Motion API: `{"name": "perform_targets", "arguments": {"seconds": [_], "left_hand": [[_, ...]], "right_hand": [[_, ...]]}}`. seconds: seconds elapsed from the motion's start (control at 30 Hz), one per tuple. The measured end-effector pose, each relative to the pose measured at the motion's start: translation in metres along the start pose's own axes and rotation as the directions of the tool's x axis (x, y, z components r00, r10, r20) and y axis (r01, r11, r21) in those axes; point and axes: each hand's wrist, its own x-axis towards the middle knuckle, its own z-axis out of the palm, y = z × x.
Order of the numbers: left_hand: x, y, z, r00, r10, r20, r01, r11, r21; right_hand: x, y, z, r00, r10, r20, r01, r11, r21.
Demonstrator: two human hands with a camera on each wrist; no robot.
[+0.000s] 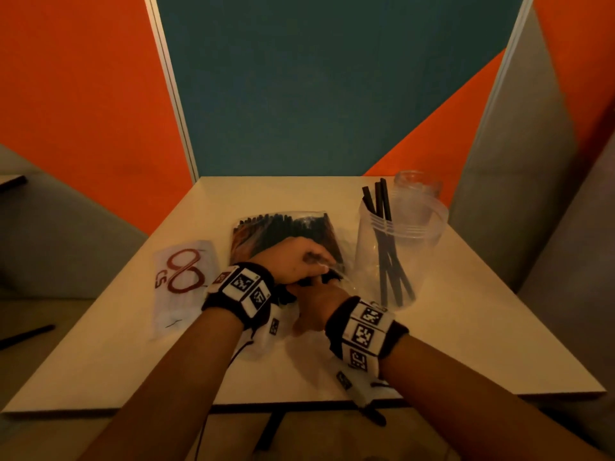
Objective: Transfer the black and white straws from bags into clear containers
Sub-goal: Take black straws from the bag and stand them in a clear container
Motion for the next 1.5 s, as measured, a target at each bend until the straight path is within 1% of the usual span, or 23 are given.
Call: {"name": "perform_targets", "arguments": {"seconds": [0.03,0.07,0.1,0.23,0.33,0.5,0.57,0.67,0.8,0.97,1.0,1.07,1.13,1.17,1.33,1.43,1.5], "left_hand": [[-0.002,0.0,0.0,1.0,0.002,0.0,-0.002,1.0,0.004],[-0.003,-0.001,-0.001,1.0,0.002,-0.001,-0.002,1.0,0.007],[-0.003,-0.002,-0.001,1.0,0.0,-0.003,0.0,1.0,0.012],[-0.005,-0.003,-0.004,0.999,0.027,-0.02,-0.026,0.999,0.027],[-0.003,-0.004,-0.003,1.0,0.018,-0.021,-0.018,0.999,0.032],[-0.002,-0.008,-0.002,1.0,0.008,-0.023,-0.008,1.0,0.001],[-0.003,-0.008,-0.002,1.0,0.011,-0.023,-0.011,1.0,-0.01],[-0.003,-0.006,0.0,1.0,0.021,-0.021,-0.022,1.0,-0.014],[-0.002,-0.007,0.001,1.0,-0.001,0.004,0.001,0.999,-0.037],[-0.001,-0.008,0.004,1.0,0.005,-0.001,-0.005,1.0,-0.021],[-0.001,-0.009,0.004,1.0,-0.003,0.011,0.003,1.0,-0.024],[-0.002,-0.013,0.005,0.996,-0.01,0.087,0.015,0.998,-0.056],[-0.004,-0.017,0.007,0.985,-0.008,0.173,0.018,0.998,-0.061],[-0.005,-0.017,0.007,0.982,-0.004,0.188,0.014,0.999,-0.049],[-0.005,-0.015,0.01,0.986,-0.008,0.166,0.001,0.999,0.037],[-0.005,-0.012,0.011,0.988,-0.014,0.151,0.005,0.998,0.061],[-0.003,-0.013,0.013,0.986,-0.022,0.167,0.006,0.996,0.094]], "right_hand": [[0.004,0.0,-0.002,1.0,-0.009,0.001,0.009,0.999,-0.032],[0.011,-0.001,-0.003,1.0,-0.016,-0.017,0.016,1.0,-0.023],[0.015,0.0,-0.005,0.998,-0.022,-0.051,0.023,1.0,0.014],[0.029,0.002,0.0,0.988,0.039,-0.151,-0.013,0.985,0.17],[0.029,0.002,0.005,0.984,0.081,-0.159,-0.047,0.977,0.206],[0.024,0.002,0.011,0.97,0.1,-0.222,-0.047,0.971,0.235],[0.015,0.001,0.014,0.967,0.115,-0.228,-0.065,0.975,0.214],[-0.003,0.002,0.014,0.961,0.099,-0.257,-0.058,0.985,0.164],[-0.021,0.001,0.015,0.929,0.111,-0.353,-0.073,0.99,0.119],[-0.032,-0.004,0.021,0.9,0.112,-0.42,-0.088,0.993,0.076],[-0.034,-0.004,0.02,0.896,0.115,-0.428,-0.091,0.993,0.076],[-0.041,-0.003,0.017,0.893,0.112,-0.435,-0.084,0.993,0.083],[-0.052,-0.002,0.012,0.894,0.089,-0.438,-0.052,0.994,0.097],[-0.059,-0.001,0.01,0.898,0.071,-0.434,-0.027,0.994,0.107],[-0.103,0.001,-0.007,0.911,0.019,-0.413,0.059,0.983,0.175],[-0.122,0.004,-0.025,0.893,0.036,-0.448,0.064,0.977,0.205],[-0.127,0.008,-0.035,0.881,0.047,-0.472,0.05,0.98,0.191]]}}
